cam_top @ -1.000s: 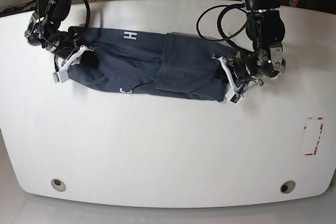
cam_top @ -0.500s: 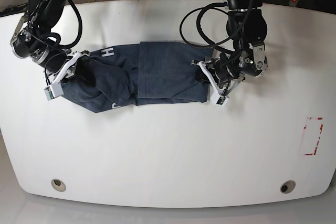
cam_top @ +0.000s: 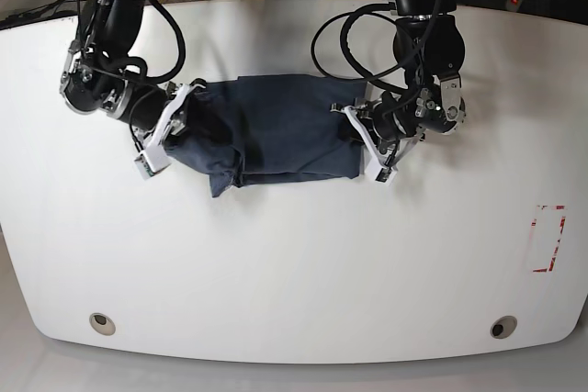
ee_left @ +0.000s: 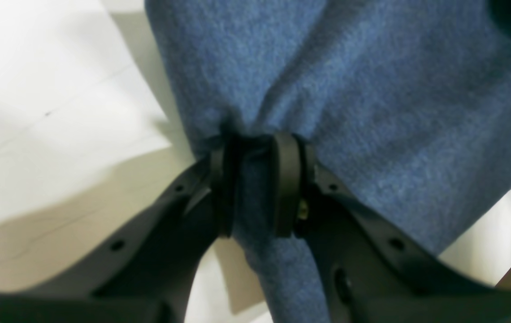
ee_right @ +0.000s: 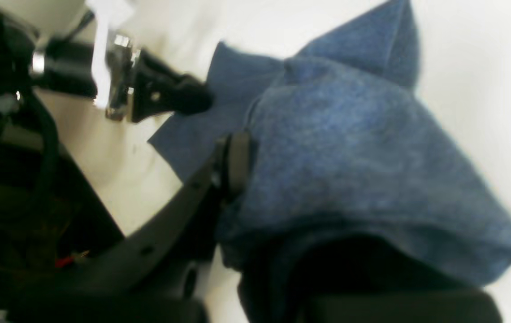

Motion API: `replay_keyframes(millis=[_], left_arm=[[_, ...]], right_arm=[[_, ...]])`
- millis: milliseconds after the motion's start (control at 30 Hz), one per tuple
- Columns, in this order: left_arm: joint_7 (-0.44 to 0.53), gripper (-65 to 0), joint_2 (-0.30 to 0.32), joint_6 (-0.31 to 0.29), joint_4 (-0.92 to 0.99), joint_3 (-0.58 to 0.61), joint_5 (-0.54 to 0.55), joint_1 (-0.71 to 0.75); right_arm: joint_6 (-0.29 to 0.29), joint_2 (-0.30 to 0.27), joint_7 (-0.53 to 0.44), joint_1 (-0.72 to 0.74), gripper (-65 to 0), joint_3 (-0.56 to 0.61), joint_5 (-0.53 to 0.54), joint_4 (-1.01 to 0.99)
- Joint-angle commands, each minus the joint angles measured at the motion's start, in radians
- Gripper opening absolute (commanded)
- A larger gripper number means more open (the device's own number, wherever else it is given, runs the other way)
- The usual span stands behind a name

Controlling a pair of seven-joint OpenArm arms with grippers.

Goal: Fold the T-shirt properly
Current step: 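Grasp both ends of the folded shirt and push them toward each other, then fold the bundle over with the right gripper toward the left gripper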

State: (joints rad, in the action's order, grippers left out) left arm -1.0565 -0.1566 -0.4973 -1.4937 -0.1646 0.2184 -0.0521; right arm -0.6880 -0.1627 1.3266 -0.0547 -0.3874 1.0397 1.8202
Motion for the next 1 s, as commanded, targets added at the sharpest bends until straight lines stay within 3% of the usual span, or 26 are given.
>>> replay_keyframes(millis=[0, 433, 833, 900, 967], left_arm=[[-0.015, -52.9, 0.0, -0.001, -0.006, 0.001, -0.012, -0.005], [-0.015, -52.9, 0.0, -0.001, -0.006, 0.0, -0.01, 0.008], [-0.015, -52.9, 0.0, -0.005, -0.006, 0.0, -0.01, 0.024], [-0.015, -52.9, 0.0, -0.005, -0.006, 0.0, -0.01, 0.024], [-0.015, -52.9, 0.0, -0.007, -0.006, 0.0, -0.01, 0.024]], right_arm=[[0.0, 0.004, -0.032, 0.029, -65.0, 0.034, -0.005, 0.04], [0.001, 0.101, -0.063, 0.1, -63.4, 0.179, -0.187, 0.062], [0.003, 0.125, -0.144, 0.1, -62.9, 0.399, -0.439, 0.054], [0.003, 0.147, -0.144, 0.102, -60.2, 0.42, -0.493, 0.054], [0.003, 0.16, -0.146, 0.105, -52.0, 0.446, -0.566, 0.062]])
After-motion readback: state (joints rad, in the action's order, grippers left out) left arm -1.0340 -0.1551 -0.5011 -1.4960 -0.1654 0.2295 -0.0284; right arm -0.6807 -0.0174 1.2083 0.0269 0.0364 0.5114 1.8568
